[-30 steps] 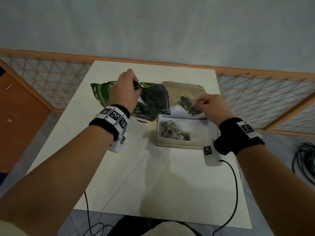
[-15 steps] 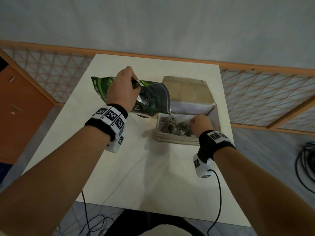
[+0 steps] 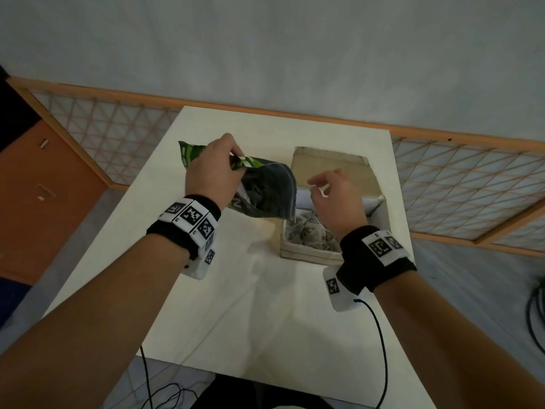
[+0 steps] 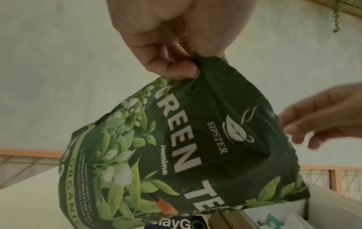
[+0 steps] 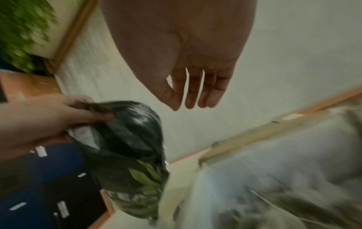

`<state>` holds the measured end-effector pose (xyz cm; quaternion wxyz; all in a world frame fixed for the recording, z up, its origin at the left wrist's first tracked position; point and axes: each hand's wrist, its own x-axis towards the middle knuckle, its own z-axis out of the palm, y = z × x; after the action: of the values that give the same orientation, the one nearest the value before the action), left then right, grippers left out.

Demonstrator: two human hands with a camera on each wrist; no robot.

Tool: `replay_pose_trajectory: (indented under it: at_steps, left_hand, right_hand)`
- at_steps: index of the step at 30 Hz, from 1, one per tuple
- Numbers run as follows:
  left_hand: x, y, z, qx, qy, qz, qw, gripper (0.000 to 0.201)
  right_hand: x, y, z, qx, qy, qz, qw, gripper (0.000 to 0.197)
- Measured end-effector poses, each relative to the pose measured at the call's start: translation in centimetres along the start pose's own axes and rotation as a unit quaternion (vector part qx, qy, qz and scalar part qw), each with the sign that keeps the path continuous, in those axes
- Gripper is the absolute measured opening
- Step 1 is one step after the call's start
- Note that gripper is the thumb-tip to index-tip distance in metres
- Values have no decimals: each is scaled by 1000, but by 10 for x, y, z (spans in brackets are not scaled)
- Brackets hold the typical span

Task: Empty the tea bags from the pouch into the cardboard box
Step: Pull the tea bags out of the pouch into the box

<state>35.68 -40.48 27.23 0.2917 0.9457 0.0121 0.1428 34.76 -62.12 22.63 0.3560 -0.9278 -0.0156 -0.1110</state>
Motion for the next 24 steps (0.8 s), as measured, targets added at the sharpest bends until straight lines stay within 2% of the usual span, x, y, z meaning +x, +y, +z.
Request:
replay_pose_trajectory:
  at_steps: [1, 3, 6, 8, 11, 14, 17, 19, 24]
  left_hand:
    - [0, -2, -2, 5, -1, -1, 1000, 14]
    - [1, -5, -7, 6, -4, -7, 1000, 14]
    - [0, -8, -11, 2, -5, -11, 1000, 16]
    - [-1, -10, -13, 2, -7, -6, 1000, 16]
    - [-3, -14, -16, 1, -19, 6, 1000, 17]
    - [-6, -18, -18, 3, -25, 12, 1000, 16]
    - [-6, -21, -21, 9, -21, 15, 1000, 16]
    - [-6, -23, -22, 12, -21, 15, 1000, 16]
    - [-3, -23, -22, 6, -14, 9, 1000, 16]
  right_hand:
    - [-2, -17, -3, 36, -4, -25, 999, 15]
    - [-7, -45, 2, 87, -86, -77, 989, 18]
    - [-5, -66, 31, 34, -200, -137, 970, 27]
    - [3, -70, 51, -36, -267, -117, 956, 31]
    - [10, -73, 70, -131, -328, -50, 934, 40]
    - [10, -78, 80, -158, -387, -52, 907, 48]
    - [13, -78, 87, -201, -419, -52, 884, 51]
    - [14, -77, 93, -219, -420, -56, 879, 49]
    - [17, -79, 88, -164, -392, -80, 902, 33]
